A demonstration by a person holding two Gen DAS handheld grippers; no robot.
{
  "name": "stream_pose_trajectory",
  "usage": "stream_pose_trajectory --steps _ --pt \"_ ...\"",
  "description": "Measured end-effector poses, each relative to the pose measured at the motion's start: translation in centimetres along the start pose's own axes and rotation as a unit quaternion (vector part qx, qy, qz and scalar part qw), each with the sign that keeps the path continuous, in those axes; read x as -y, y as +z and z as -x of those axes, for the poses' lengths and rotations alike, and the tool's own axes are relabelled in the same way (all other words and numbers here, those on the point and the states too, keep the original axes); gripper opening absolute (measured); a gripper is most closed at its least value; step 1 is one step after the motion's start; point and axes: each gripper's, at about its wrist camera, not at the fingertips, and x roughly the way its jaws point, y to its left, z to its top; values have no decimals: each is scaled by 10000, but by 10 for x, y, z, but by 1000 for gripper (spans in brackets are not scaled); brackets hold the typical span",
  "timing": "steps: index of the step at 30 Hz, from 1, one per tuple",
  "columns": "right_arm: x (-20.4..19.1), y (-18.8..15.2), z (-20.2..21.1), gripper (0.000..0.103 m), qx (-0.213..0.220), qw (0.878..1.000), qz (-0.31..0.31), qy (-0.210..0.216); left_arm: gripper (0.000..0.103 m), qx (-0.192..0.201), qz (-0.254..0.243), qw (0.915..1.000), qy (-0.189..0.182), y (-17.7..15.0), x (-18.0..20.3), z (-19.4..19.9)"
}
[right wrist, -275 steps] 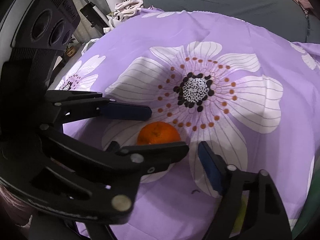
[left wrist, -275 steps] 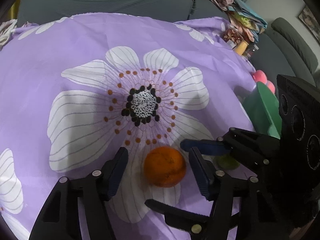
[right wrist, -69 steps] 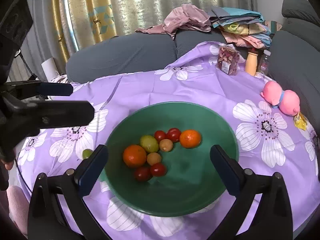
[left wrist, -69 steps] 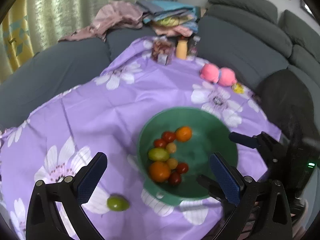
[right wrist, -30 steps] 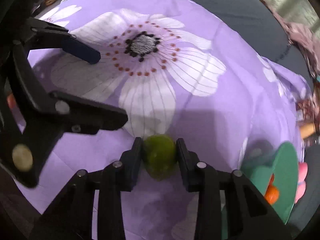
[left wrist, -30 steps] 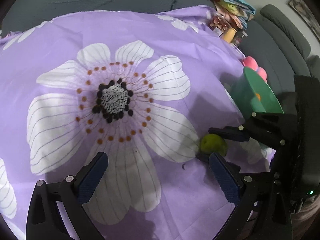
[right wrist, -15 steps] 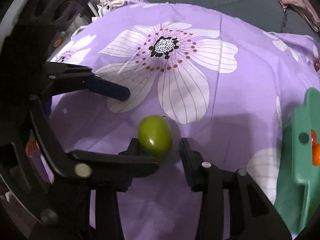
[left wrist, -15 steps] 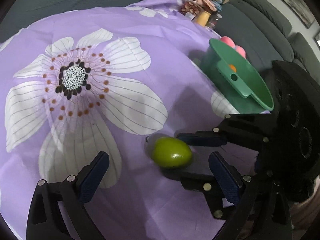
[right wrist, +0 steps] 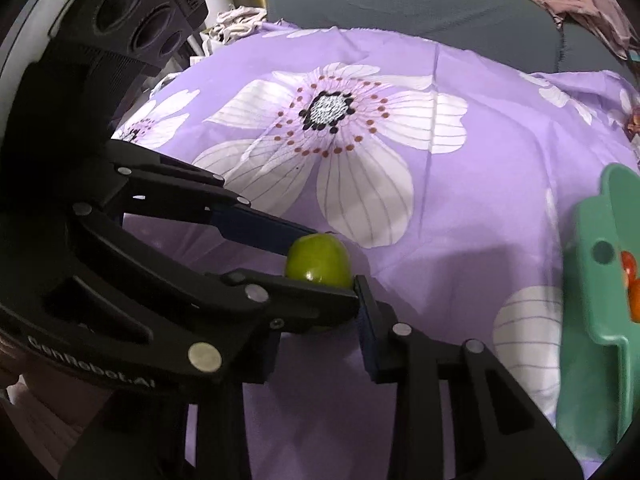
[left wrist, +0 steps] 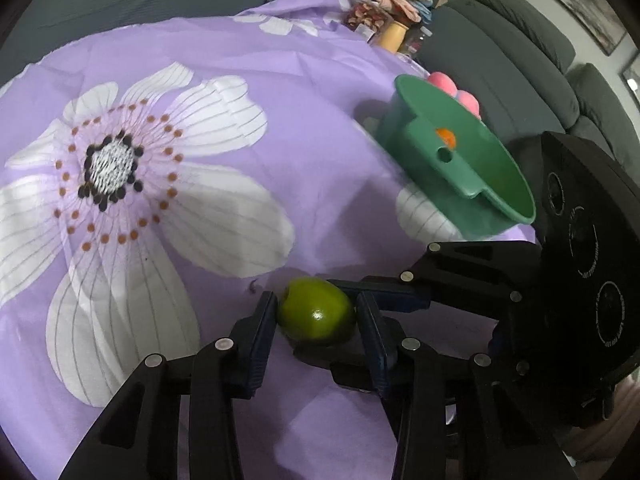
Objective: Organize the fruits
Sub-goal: 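Carry the green fruit with the right gripper into the bowl and release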
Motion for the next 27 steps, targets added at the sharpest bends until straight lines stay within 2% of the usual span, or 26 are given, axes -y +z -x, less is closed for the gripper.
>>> stream_pose_trajectory --steps 5,11,17,18,20,22,23,24,25,27 --pt "17 4 44 33 495 9980 -112 -365 42 218 -401 9989 -65 33 40 10" --pt "67 1 108 34 1034 9894 -441 -924 41 392 -1142 9926 -159 84 110 8" --pt "116 -14 135 34 1042 9827 -856 -1272 43 227 -1393 9894 -340 119 163 -27" --pt "122 -16 136 35 1030 9817 -934 -1304 47 223 -1386 9897 -294 120 166 -29" --pt "132 -18 134 34 932 9813 -1039 -1326 49 252 -1352 9905 -27 124 174 -34" --pt "137 -22 133 37 906 9793 -1121 -1418 67 263 -1264 9915 156 125 176 -31" --pt "139 -24 134 42 895 9790 -1166 -1409 86 312 -1248 9914 245 124 174 -26" --pt "141 -25 136 47 903 9785 -1180 -1428 100 384 -1249 9907 367 125 175 -22" --pt "141 -27 138 51 917 9775 -1196 -1476 102 455 -1257 9897 508 125 175 -17" --pt "140 -28 141 73 948 9754 -1224 -1567 102 572 -1226 9881 728 125 173 -5"
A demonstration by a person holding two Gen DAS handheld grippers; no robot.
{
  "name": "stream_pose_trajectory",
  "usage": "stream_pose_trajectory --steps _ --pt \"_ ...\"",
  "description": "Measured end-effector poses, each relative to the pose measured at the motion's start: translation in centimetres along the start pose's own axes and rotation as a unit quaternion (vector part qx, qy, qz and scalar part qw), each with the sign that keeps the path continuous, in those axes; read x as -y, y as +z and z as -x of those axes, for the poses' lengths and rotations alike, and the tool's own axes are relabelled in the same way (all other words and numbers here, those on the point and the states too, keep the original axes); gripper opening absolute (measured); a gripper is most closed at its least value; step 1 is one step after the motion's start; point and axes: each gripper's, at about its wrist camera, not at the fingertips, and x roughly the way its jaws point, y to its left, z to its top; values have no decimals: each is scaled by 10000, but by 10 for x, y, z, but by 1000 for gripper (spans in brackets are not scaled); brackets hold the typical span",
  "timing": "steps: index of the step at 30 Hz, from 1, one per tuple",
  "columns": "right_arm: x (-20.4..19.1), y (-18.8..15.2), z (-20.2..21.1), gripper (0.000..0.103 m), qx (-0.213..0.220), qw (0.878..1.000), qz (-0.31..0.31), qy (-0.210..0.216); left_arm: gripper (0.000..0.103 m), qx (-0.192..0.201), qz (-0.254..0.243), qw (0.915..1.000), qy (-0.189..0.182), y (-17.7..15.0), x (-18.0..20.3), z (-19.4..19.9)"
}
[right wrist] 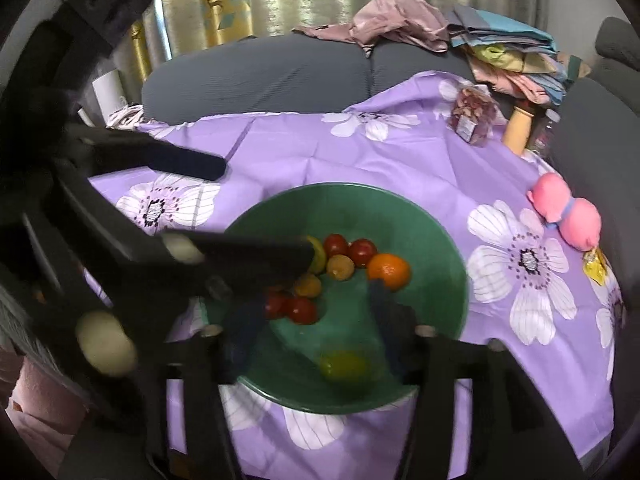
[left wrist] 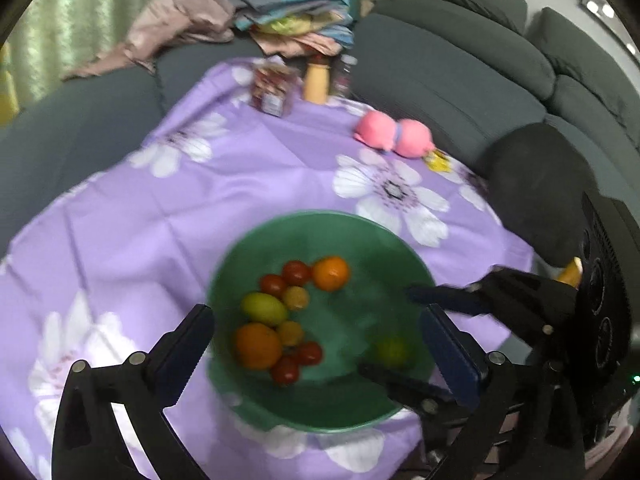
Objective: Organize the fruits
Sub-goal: 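Carry the green fruit with the right gripper into the bowl and release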
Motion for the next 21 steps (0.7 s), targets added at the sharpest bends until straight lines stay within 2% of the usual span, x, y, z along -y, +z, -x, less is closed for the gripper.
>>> stream_pose_trajectory --steps 6,9,12,21 --pt "-5 1 19 94 182 9997 86 -126 102 202 106 9987 448 0 -12 26" --pt "-7 1 26 94 231 9996 107 -110 102 261 123 9985 467 0 -15 36" --pt "-5 3 31 94 269 9995 99 -148 102 363 -12 9967 727 2 -11 44" --pt "4 -2 41 94 306 9991 -103 -258 102 144 -566 9915 1166 -3 7 35"
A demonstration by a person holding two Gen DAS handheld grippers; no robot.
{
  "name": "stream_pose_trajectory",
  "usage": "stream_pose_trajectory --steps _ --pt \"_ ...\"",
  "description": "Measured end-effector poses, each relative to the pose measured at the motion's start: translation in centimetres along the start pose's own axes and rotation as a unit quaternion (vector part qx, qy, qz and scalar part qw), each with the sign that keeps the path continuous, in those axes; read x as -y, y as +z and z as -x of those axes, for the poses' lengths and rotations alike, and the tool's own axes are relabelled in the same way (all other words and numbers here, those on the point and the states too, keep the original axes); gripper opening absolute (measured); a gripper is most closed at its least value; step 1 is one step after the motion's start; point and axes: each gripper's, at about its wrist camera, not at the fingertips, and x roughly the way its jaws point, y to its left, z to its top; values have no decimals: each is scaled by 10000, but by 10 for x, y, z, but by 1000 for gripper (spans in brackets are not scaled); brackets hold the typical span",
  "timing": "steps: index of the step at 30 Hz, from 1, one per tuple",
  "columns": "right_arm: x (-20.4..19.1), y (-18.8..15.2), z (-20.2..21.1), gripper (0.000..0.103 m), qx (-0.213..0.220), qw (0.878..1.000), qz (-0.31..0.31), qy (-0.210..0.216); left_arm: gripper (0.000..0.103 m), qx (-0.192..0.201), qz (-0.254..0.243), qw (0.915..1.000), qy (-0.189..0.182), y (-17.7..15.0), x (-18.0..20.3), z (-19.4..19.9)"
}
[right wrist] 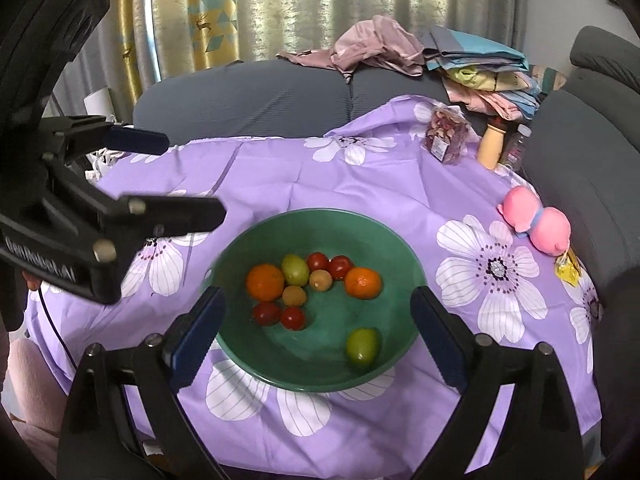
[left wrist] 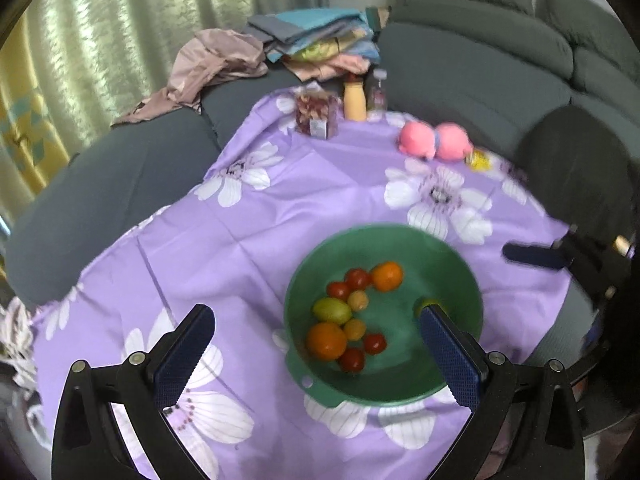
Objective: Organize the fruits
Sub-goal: 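Carry the green fruit with the right gripper into the bowl and release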
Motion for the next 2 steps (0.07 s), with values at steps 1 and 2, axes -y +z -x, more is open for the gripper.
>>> stream_pose_trajectory --steps 1,2 --pt "1 -1 1 94 3 10000 -13 -22 102 -42 -29 10000 76 -1 0 -2" --pt "3 -2 1 94 0 10000 -26 -35 102 -95 -50 9999 117 -2 0 -4"
